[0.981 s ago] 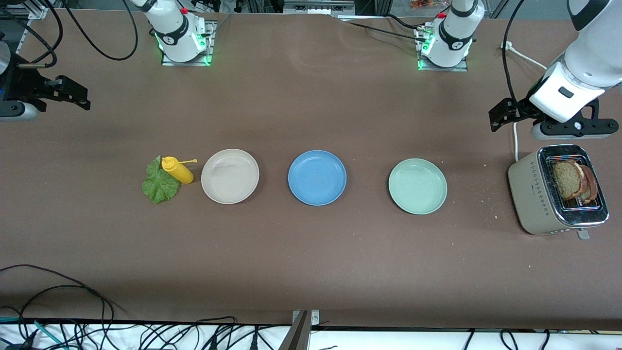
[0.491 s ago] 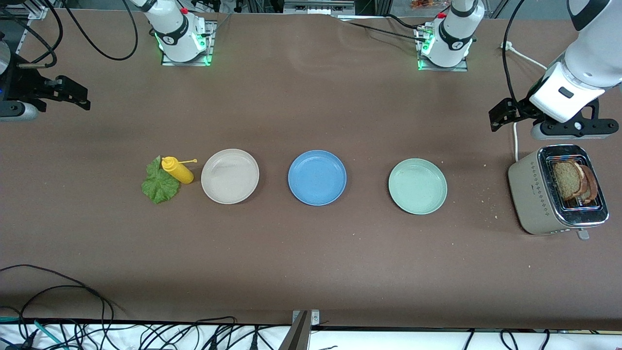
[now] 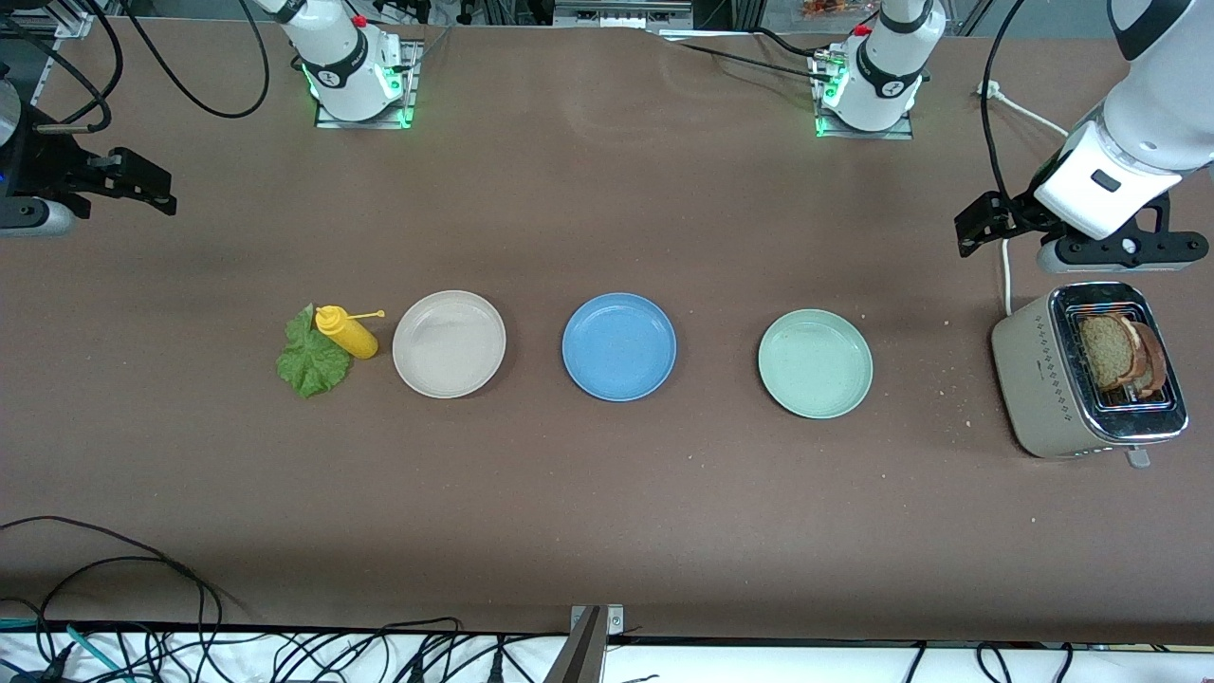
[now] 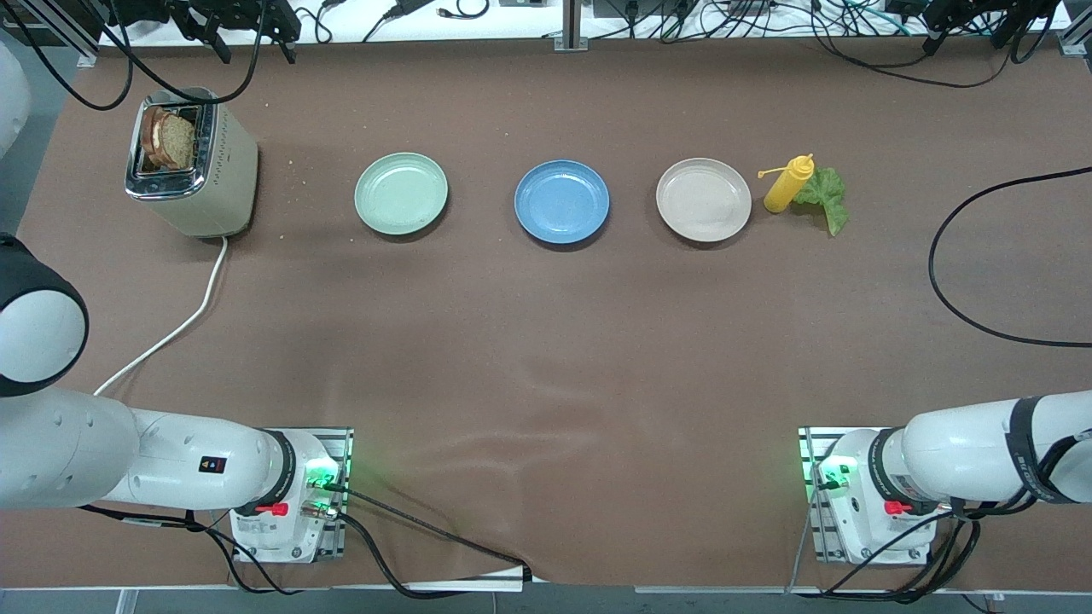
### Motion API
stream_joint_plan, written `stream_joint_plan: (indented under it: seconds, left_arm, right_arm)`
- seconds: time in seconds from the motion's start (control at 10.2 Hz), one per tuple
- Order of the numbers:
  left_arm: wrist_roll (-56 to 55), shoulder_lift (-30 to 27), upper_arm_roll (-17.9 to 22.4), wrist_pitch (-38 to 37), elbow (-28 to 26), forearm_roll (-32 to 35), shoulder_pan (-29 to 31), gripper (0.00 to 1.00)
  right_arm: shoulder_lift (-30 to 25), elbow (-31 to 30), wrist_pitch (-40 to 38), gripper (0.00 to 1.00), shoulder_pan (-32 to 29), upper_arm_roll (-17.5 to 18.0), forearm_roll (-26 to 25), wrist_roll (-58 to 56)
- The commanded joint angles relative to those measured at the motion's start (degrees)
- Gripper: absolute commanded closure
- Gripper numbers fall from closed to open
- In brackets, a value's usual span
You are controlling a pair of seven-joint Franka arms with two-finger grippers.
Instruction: Make sandwich in blue plate with both arms
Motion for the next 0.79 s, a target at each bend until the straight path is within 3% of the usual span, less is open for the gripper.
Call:
stream_joint_plan:
  seconds: [0.0, 0.29, 0.49, 0.69]
  left_arm:
    - [0.13, 0.85, -0.08, -0.59, 1.7, 1.37, 0.15, 0.0]
    - [0.13, 1.9, 0.18, -0.5, 2.05, 1.54, 0.15, 0.0]
    - [-0.04, 3.49, 0.1, -0.85, 6.87, 1.11, 2.86, 0.0]
    - [0.22, 3.49, 0.18, -0.85, 7.15, 1.28, 4.37, 0.0]
  right_arm:
    - [0.52, 1.54, -0.67, 0.0, -0.06, -0.07, 0.45, 0.46]
    - [0.52, 1.54, -0.67, 0.0, -0.06, -0.07, 0.45, 0.46]
    - [0.6, 1.54, -0.67, 0.0, -0.06, -0.07, 0.45, 0.46]
    - [0.52, 1.54, -0.67, 0.0, -0.06, -0.07, 0.45, 0.46]
